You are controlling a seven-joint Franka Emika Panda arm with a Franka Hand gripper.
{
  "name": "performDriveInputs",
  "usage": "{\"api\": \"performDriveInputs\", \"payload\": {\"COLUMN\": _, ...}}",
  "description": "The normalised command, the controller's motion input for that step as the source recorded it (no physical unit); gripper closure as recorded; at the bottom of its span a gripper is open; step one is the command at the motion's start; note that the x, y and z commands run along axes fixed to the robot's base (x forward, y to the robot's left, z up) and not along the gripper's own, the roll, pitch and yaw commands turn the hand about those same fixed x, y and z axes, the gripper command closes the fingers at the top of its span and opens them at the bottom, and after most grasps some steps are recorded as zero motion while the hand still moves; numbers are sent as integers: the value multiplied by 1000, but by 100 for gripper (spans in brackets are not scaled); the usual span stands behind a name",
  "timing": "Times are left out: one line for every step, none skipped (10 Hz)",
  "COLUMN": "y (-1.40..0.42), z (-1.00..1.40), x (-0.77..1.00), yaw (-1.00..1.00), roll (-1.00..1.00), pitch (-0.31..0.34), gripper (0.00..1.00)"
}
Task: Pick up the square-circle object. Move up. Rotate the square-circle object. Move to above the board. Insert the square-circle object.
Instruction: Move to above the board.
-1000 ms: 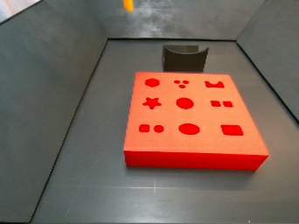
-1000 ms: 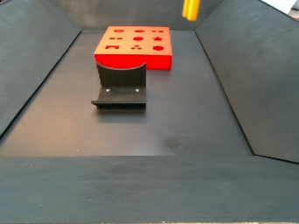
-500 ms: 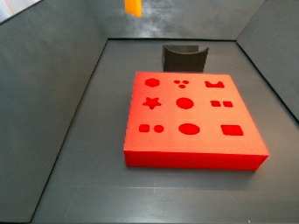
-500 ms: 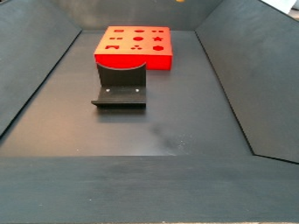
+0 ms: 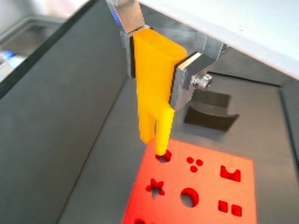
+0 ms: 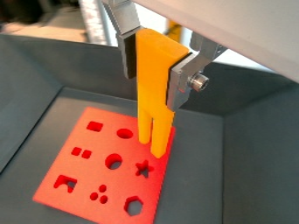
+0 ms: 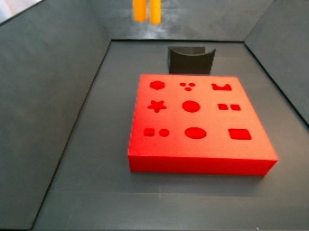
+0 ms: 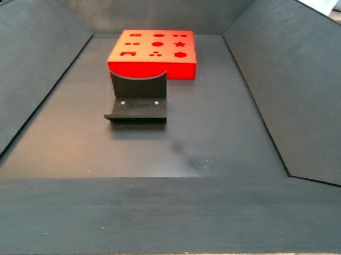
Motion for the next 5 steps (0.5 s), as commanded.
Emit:
{"api": "performDriveInputs", "payload": {"y": -153, "z": 39, "x": 102, "yaw": 1000, "roll": 33, "pitch": 173, "gripper": 100}}
{"api": "performDriveInputs", "payload": {"y": -93, "z": 31, "x": 88, "yaw": 1000, "roll": 45, "pitch": 190, "gripper": 100}}
{"api": "performDriveInputs", "payload": {"y": -73, "z": 23, "x": 82, "yaw": 1000, "roll": 54, "pitch": 207, "gripper": 100}}
{"api": "performDriveInputs", "payload": {"y": -63, "z": 30, "x": 83, "yaw": 1000, "roll": 75, "pitch": 269, "gripper": 100}}
{"api": "performDriveInputs", "payload": {"y": -54, "z": 30, "x": 88, "yaw": 759, "roll": 76, "pitch": 257, "gripper": 100}}
